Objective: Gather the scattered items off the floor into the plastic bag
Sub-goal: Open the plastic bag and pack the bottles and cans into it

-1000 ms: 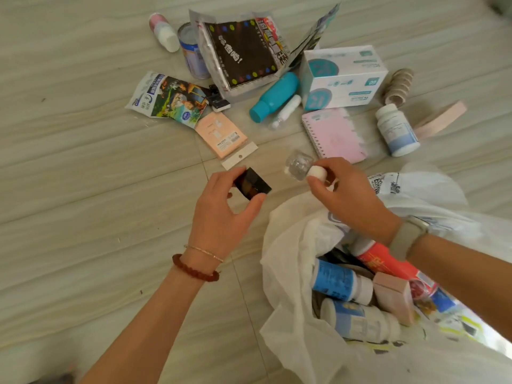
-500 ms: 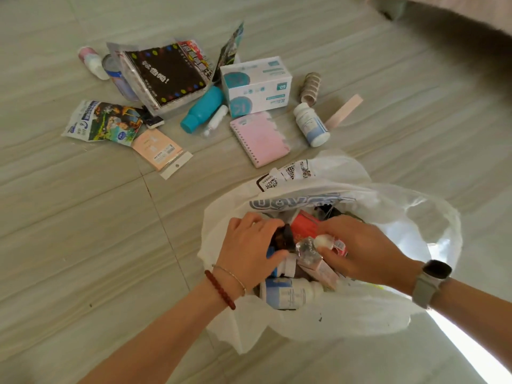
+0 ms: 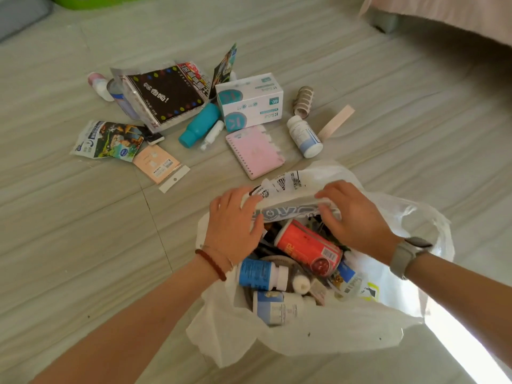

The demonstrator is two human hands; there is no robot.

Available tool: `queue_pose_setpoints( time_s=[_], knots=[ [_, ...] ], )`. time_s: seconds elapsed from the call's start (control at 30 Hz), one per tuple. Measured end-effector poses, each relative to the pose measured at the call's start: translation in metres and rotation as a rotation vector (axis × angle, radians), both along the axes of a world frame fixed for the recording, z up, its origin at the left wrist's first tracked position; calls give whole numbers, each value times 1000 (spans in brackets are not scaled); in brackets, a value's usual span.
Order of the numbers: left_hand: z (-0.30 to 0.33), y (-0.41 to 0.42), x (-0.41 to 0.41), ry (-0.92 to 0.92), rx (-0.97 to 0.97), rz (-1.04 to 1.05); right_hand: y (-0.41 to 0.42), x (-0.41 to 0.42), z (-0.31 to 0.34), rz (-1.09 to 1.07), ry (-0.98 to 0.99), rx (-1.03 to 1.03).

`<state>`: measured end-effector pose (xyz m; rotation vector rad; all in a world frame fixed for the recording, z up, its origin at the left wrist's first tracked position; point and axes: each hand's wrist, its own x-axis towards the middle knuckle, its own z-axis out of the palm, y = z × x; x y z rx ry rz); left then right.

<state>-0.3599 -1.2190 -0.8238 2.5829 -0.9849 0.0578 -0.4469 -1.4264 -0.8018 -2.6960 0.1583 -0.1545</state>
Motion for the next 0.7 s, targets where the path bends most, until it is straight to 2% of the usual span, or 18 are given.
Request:
queue_pose_setpoints(
  time_s=[0.07,0.2,0.43,0.5,0.6,0.7],
  knots=[
    [3,-12,27,88,62,60,-8,29,-1,-118,-1,13],
    [-8,-37,79,214,222,131,-27,85,-7,-299,115,40],
    [-58,-60,111,326,486,-4,-37,132,-45,-255,314,-94],
    [-63,-57,108,317,451,5,-36,136,-55,-278,327,-172],
    [-59,-51,105,228,258,140,-36,144,-59,-371,210,-241],
    [-57,-48,109,222,244,363,-30,152,-62,-502,212,-27]
  ],
)
